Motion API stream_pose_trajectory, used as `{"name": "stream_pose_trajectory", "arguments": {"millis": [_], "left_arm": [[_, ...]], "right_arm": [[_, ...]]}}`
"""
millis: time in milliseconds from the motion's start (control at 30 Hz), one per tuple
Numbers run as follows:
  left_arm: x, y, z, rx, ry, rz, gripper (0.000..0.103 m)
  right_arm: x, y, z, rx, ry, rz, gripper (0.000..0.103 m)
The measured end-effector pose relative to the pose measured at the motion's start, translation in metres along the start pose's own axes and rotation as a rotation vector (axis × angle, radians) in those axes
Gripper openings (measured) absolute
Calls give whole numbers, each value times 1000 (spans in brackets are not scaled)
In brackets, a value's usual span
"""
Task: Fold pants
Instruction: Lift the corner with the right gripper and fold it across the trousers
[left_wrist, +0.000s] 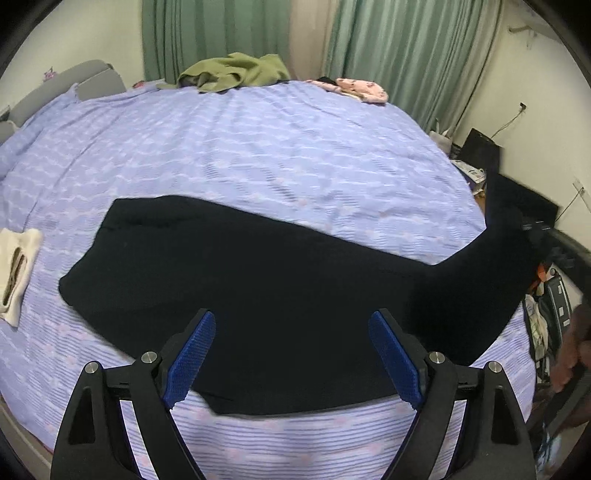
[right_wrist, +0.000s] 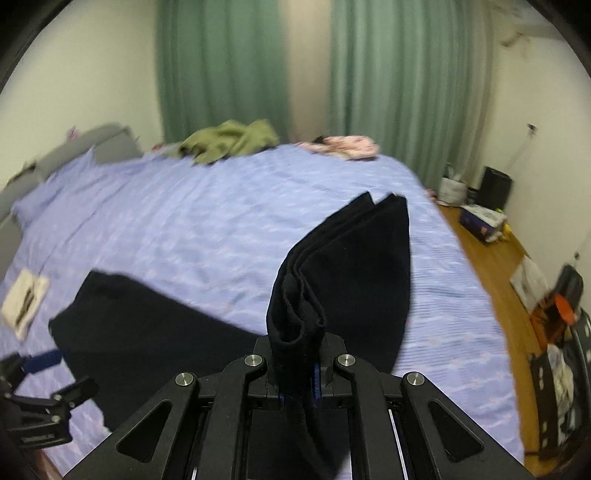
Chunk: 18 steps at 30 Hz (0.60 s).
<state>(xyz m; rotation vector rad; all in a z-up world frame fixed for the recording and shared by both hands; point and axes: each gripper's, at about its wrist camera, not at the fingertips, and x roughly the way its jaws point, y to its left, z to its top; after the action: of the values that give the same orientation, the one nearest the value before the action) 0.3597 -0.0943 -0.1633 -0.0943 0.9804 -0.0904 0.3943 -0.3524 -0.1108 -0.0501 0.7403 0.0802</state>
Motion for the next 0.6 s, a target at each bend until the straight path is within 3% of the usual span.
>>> {"name": "stream_pose_trajectory", "arguments": {"millis": [133,333,600], "left_arm": [[16,40,-13,7,39,13,87],[48,81,-36,13,110,41,87],[57,128,-43,-59,131,64,87]], "right_arm": [[56,75,-23,-49,91,55,10],[134,149,-73,-71,257,126,10],[151,182,-102,-102,351,127,11]]}}
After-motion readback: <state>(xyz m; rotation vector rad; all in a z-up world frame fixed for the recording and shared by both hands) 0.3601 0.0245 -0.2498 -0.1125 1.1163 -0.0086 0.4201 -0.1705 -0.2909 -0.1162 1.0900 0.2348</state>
